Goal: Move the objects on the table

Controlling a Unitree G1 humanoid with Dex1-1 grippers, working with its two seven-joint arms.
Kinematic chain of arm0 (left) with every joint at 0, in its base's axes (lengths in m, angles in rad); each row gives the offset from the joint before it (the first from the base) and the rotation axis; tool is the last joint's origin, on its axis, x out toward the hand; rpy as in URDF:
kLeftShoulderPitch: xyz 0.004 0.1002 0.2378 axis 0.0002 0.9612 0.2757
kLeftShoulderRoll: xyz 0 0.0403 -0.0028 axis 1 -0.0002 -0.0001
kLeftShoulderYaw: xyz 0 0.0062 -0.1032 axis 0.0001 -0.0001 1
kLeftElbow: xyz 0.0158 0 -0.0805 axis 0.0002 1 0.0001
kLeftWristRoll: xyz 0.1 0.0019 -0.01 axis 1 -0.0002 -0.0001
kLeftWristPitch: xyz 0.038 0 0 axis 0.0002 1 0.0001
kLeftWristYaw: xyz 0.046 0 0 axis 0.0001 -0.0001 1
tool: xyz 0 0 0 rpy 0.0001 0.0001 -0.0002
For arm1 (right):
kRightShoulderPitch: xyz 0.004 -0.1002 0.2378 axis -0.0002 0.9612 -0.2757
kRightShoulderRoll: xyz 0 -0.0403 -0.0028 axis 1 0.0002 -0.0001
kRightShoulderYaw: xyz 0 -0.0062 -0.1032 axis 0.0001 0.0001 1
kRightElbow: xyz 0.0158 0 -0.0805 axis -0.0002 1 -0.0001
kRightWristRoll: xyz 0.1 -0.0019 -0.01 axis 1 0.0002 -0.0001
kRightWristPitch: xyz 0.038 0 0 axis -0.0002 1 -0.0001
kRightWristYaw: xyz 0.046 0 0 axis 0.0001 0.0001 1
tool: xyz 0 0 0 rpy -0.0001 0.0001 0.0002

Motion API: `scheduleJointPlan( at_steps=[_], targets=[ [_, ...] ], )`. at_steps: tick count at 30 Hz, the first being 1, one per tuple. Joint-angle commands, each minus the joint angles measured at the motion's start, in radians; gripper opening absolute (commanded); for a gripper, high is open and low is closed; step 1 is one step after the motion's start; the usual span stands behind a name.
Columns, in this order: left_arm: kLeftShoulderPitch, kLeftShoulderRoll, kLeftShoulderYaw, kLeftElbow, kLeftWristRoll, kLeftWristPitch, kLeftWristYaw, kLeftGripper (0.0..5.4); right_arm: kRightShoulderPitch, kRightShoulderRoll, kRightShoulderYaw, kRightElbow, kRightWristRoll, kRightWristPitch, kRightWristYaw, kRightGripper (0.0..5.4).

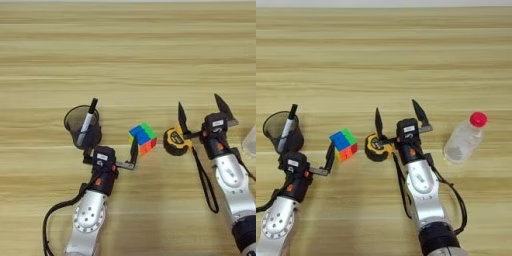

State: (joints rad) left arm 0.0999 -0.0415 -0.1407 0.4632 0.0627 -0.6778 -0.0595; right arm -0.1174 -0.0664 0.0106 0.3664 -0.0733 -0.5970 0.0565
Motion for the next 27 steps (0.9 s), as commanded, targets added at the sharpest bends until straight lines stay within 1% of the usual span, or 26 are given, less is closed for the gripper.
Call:
scheduleJointPlan(
  at_steps=[1, 7, 12, 15, 22, 27],
  targets=[
    [0.002, -0.012, 0.001, 0.001, -0.002, -0.002, 0.005, 5.40, 0.043, -0.030, -0.049, -0.148, -0.001, 0.068, -0.033, 5.37],
    [0.002, -0.012, 0.001, 0.003, -0.002, -0.002, 0.005, 5.40, 0.086, -0.062, -0.125, -0.284, 0.000, 0.128, -0.081, 5.37],
    [0.000, -0.011, 0.002, 0.004, -0.003, -0.004, 0.004, 5.40, 0.119, -0.084, -0.188, -0.346, 0.018, 0.178, -0.101, 5.37],
    [0.000, -0.010, 0.003, 0.003, -0.004, -0.004, 0.003, 5.40, 0.133, -0.088, -0.208, -0.378, 0.027, 0.198, -0.107, 5.37],
    [0.000, -0.012, 0.003, 0.004, -0.004, -0.004, 0.005, 5.40, 0.166, -0.097, -0.259, -0.404, 0.053, 0.247, -0.115, 5.37],
    [0.001, -0.011, 0.003, 0.004, -0.005, -0.004, 0.003, 5.40, 0.165, -0.101, -0.274, -0.361, 0.073, 0.271, -0.107, 5.37]
  ],
)
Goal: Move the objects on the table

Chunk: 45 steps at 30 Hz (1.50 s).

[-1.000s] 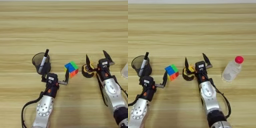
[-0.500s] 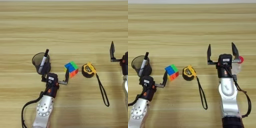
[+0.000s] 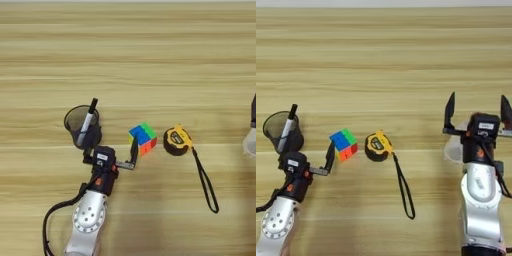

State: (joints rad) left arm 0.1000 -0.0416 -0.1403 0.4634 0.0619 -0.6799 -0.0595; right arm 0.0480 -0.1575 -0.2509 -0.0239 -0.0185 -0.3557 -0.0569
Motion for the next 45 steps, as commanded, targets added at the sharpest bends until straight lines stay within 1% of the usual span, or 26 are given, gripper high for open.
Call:
scheduleJointPlan(
  at_steps=[1, 3, 7, 12, 19, 29, 37, 42, 44, 45],
  targets=[
    [0.001, -0.010, 0.003, 0.005, -0.004, -0.003, 0.003, 5.40, -0.003, -0.009, -0.012, 0.041, 0.023, 0.035, 0.009, 5.37],
    [0.001, -0.009, 0.003, 0.004, -0.004, -0.003, 0.002, 5.40, -0.010, -0.008, -0.013, 0.067, 0.030, 0.049, 0.010, 5.37],
    [0.002, -0.009, 0.002, 0.003, -0.004, -0.002, 0.002, 5.40, -0.029, -0.007, -0.012, 0.146, 0.065, 0.078, 0.038, 5.37],
    [0.002, -0.009, 0.002, 0.003, -0.003, -0.002, 0.002, 5.40, -0.050, -0.008, -0.016, 0.211, 0.087, 0.092, 0.053, 5.37],
    [0.003, -0.008, 0.002, 0.003, -0.003, -0.003, 0.002, 5.40, -0.076, -0.022, -0.030, 0.290, 0.092, 0.070, 0.050, 5.37],
    [0.002, -0.006, 0.001, 0.003, -0.003, -0.003, -0.001, 5.40, -0.132, -0.037, -0.040, 0.448, 0.102, 0.033, 0.058, 5.37],
    [0.000, -0.007, 0.001, 0.005, -0.003, -0.002, -0.001, 5.40, -0.158, -0.044, -0.038, 0.514, 0.112, 0.009, 0.065, 5.37],
    [0.000, -0.008, 0.001, 0.004, -0.003, -0.001, -0.001, 5.40, -0.165, -0.044, -0.039, 0.526, 0.110, -0.009, 0.064, 4.83],
    [-0.001, -0.007, 0.001, 0.005, -0.003, -0.001, -0.002, 5.40, -0.168, -0.043, -0.038, 0.528, 0.110, -0.020, 0.064, 4.70],
    [-0.001, -0.007, 0.001, 0.005, -0.003, -0.001, -0.002, 5.40, -0.168, -0.042, -0.036, 0.525, 0.109, -0.025, 0.065, 4.54]
  ],
)
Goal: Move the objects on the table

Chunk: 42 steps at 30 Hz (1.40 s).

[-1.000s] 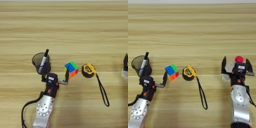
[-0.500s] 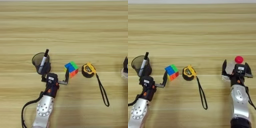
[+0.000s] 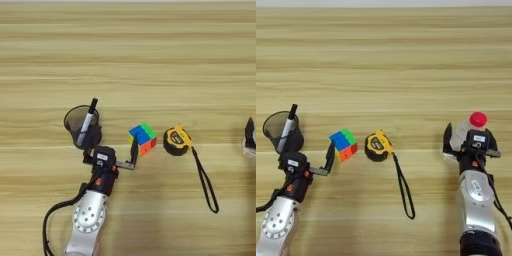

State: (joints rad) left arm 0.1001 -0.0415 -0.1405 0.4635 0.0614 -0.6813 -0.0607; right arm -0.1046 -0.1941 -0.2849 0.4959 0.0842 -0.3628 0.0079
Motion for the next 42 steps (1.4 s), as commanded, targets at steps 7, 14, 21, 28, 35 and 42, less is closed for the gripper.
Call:
scheduleJointPlan(
  at_steps=[7, 14, 21, 28, 35, 42],
  targets=[
    [-0.001, -0.007, -0.006, 0.009, 0.004, -0.002, -0.006, 5.40, -0.018, 0.004, 0.002, -0.013, 0.006, -0.052, -0.002, 3.77],
    [-0.001, -0.007, -0.009, 0.011, 0.007, -0.001, -0.006, 5.40, -0.015, 0.006, 0.006, -0.033, 0.001, -0.065, -0.006, 3.36],
    [-0.001, -0.006, -0.015, 0.013, 0.014, -0.002, -0.008, 5.40, -0.014, 0.006, 0.006, -0.038, 0.002, -0.060, -0.003, 3.30],
    [0.001, -0.005, -0.026, 0.011, 0.024, -0.005, -0.009, 5.40, 0.002, 0.009, 0.012, -0.107, 0.002, -0.036, -0.004, 3.30],
    [0.011, -0.001, -0.062, 0.000, 0.029, -0.007, -0.037, 5.40, 0.038, 0.020, 0.044, -0.302, 0.003, 0.037, 0.006, 3.30],
    [0.014, 0.004, -0.094, -0.007, 0.040, -0.006, -0.058, 5.40, 0.075, 0.041, 0.096, -0.511, 0.014, 0.143, 0.026, 3.30]
  ],
)
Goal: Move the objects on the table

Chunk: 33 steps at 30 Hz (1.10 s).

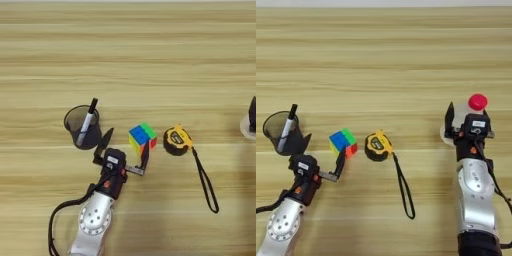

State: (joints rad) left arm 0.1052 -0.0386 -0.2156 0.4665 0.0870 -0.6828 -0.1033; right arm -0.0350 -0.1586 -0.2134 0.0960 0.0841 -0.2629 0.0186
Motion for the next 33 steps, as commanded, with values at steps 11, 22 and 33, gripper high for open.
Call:
scheduleJointPlan(
  at_steps=[11, 22, 33],
  targets=[
    [-0.053, 0.019, -0.079, 0.011, 0.112, 0.026, -0.018, 5.40, 0.013, 0.059, 0.133, -0.269, 0.060, 0.181, 0.080, 3.28],
    [-0.101, 0.007, -0.107, 0.035, 0.165, 0.021, 0.012, 5.40, 0.029, 0.080, 0.231, -0.354, 0.054, 0.262, 0.128, 3.28],
    [-0.122, 0.013, -0.107, 0.035, 0.160, 0.018, 0.019, 5.40, 0.046, 0.077, 0.349, -0.378, 0.022, 0.307, 0.183, 3.28]
  ],
)
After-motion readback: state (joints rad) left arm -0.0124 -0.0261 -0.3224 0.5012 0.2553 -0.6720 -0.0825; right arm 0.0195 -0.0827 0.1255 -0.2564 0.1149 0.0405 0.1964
